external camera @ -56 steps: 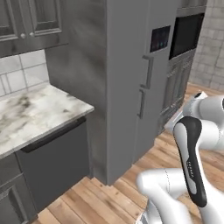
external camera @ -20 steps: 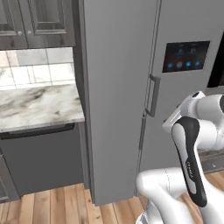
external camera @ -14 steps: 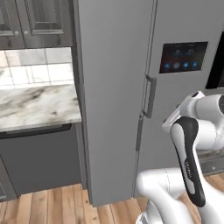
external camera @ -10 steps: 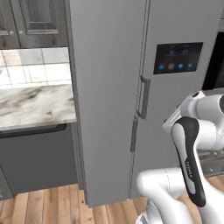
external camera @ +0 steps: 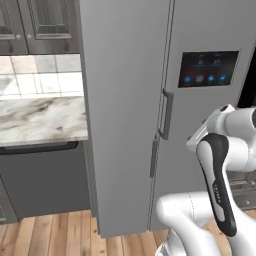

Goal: Move the hot dog bun to the plate on the dining table and place the condiment next to that plate. Then navigate to the fridge and take the sausage and place it on the plate as well.

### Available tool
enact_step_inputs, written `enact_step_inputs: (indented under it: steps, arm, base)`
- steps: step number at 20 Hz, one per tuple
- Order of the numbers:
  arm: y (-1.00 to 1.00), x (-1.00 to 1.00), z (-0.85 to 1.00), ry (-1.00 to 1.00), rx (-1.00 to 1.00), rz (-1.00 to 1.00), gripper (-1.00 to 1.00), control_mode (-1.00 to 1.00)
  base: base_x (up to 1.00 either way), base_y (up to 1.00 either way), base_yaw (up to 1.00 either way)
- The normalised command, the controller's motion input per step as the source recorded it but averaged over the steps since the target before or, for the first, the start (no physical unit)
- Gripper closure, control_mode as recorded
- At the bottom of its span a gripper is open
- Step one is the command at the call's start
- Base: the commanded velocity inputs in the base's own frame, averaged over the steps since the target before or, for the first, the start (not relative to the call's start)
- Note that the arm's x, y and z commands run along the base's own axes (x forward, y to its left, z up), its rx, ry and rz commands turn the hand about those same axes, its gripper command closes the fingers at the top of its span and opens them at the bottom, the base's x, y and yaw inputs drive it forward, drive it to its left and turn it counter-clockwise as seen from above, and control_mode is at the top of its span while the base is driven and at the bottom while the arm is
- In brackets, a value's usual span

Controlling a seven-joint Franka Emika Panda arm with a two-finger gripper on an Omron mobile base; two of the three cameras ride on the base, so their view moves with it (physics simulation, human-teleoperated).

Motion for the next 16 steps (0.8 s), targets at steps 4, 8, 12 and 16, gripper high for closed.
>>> enact_step_inputs:
  steps: [4,8,12,16]
  arm:
    - [0.0,0.0,0.0,0.0,0.0,0.0,-1.0,1.0]
    - [-0.01,0.01,0.0,-0.01,0.0,-0.01,-1.0,-1.0]
    - [-0.01,0.87,0.0,0.0,0.04,-0.17,-1.0,-1.0]
    - [0.0,1.0,0.0,-0.01,0.05,-0.16,-1.0,-1.0]
  base:
    - [0.11,-0.02,0.02]
    - [0.0,-0.04,0.0]
    - [0.0,0.0,0.0]
    - [0.0,0.0,0.0]
